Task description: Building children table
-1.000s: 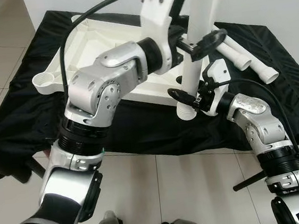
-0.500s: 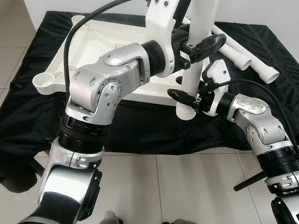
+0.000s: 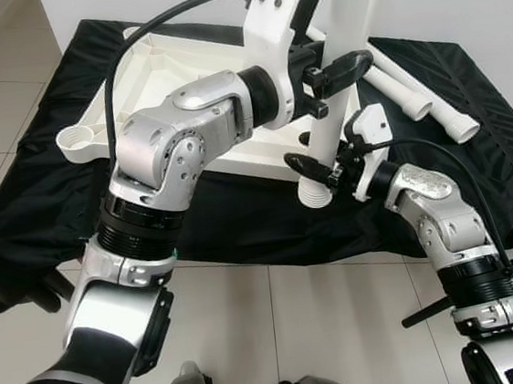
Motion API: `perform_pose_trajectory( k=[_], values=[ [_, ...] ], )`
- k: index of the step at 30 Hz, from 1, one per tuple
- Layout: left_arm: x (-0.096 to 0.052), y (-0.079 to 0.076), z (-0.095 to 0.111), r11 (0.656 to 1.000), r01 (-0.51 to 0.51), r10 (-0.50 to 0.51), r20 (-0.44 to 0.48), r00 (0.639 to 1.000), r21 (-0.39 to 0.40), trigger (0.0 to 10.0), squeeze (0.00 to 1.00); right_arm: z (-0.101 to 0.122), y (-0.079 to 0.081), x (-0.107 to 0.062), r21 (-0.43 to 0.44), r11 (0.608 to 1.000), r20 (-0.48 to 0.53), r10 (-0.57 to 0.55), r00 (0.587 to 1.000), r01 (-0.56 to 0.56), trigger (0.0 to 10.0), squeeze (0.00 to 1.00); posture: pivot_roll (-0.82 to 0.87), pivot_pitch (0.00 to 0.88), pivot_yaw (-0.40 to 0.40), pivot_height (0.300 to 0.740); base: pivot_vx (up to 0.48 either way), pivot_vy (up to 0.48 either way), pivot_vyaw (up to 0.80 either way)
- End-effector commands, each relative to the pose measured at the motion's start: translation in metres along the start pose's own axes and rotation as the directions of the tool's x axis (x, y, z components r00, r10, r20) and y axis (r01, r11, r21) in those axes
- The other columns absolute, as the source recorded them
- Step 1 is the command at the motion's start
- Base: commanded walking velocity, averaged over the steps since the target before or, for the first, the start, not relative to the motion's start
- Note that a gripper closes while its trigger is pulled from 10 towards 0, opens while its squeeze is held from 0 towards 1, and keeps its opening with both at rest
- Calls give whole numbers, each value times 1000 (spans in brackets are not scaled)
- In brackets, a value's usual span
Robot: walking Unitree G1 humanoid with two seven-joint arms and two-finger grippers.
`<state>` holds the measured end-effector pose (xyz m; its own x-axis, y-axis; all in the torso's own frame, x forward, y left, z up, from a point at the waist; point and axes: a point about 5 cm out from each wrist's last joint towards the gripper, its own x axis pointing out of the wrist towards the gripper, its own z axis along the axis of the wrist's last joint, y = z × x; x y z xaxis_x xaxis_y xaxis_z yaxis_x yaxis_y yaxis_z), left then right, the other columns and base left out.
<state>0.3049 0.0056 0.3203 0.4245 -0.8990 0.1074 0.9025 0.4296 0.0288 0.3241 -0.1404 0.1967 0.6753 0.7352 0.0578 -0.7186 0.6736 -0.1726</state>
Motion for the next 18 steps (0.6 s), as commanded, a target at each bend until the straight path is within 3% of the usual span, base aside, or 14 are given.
perform_pose_trajectory(
  k=[1,7,8,9,10,18],
  values=[
    [8,-16,5,988,152,-152,8,988,15,10000,0,1,-9,-4,32,997,5,-70,998,70,10000,1000,81,29,-93,740,0,0,0],
    [7,-12,5,993,110,-110,6,994,31,10000,0,3,-10,-4,32,991,22,-127,992,127,10000,1000,81,27,-94,740,0,0,0],
    [7,-11,6,995,99,-99,10,995,32,10000,0,4,-10,-3,29,990,22,-142,990,141,10000,290,84,25,-96,740,0,0,0],
    [7,-11,6,995,99,-99,10,995,32,10000,0,4,-10,-3,29,990,22,-142,990,141,10000,290,84,25,-96,740,0,0,0],
    [7,-10,7,995,90,-91,14,996,33,10000,0,5,-9,-2,32,988,23,-152,988,151,10000,0,85,28,-98,740,0,0,0],
    [7,-8,11,997,53,-55,34,998,52,10000,0,9,-2,5,37,972,31,-233,972,232,10000,0,87,41,-104,740,0,0,0]
  ],
)
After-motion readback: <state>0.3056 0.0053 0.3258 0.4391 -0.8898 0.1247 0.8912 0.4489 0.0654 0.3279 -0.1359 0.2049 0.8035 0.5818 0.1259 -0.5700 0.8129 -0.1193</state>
